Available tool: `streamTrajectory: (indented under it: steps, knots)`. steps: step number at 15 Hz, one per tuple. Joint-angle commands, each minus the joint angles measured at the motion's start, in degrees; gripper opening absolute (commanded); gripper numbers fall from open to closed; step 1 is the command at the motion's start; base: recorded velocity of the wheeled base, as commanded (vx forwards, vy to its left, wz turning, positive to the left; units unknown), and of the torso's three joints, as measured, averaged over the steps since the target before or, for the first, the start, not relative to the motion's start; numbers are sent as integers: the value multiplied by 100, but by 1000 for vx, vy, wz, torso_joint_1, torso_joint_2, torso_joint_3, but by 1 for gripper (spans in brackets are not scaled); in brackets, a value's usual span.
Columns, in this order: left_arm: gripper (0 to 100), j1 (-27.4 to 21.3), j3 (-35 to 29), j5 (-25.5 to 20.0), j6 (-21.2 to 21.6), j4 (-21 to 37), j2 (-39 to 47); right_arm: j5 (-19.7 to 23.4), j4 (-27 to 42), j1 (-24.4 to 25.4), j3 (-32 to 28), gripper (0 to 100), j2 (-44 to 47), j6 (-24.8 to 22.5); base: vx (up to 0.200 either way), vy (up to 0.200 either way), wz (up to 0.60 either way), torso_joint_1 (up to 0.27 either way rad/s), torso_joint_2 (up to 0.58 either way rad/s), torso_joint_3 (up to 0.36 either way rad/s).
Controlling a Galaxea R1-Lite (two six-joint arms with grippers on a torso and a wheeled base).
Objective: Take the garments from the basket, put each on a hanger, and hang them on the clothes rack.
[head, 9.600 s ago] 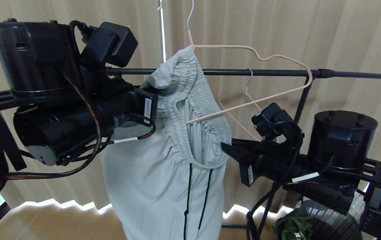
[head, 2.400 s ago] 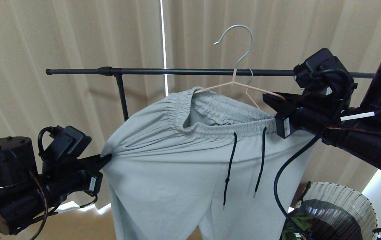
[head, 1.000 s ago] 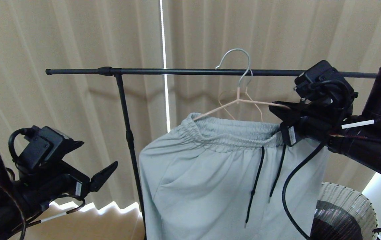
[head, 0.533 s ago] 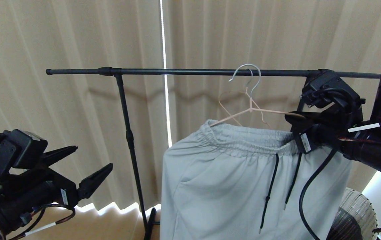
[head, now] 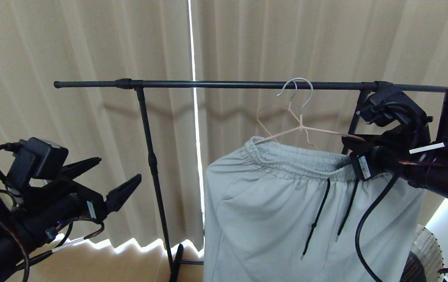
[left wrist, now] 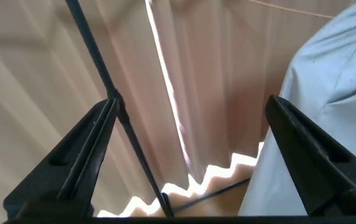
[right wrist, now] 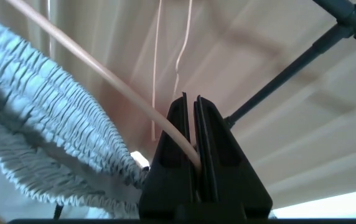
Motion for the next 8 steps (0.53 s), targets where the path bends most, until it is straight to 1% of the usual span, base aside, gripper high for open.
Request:
streamTrajectory:
  steps: [1, 2, 5, 7, 8]
  knots:
    - [100, -101, 45, 12, 14, -61, 338, 3, 6, 0, -97, 0, 117, 1, 0, 0, 0, 0, 0, 0]
    - [100, -101, 71, 12, 14, -61, 277, 3, 6, 0, -167, 0, 214, 10, 0, 0, 0, 0, 0, 0]
    - [100, -128, 203, -15, 6, -9, -383, -5, 6, -9, -334, 0, 424, 142, 0, 0, 0, 0, 0, 0]
    - [100, -215, 221, -15, 67, 0, -541, -14, 6, -9, -343, 0, 486, 283, 0, 0, 0, 0, 0, 0]
    - [100, -215, 230, -15, 67, 0, -523, -14, 6, -9, -343, 0, 512, 309, 200, 0, 0, 2, -2, 2]
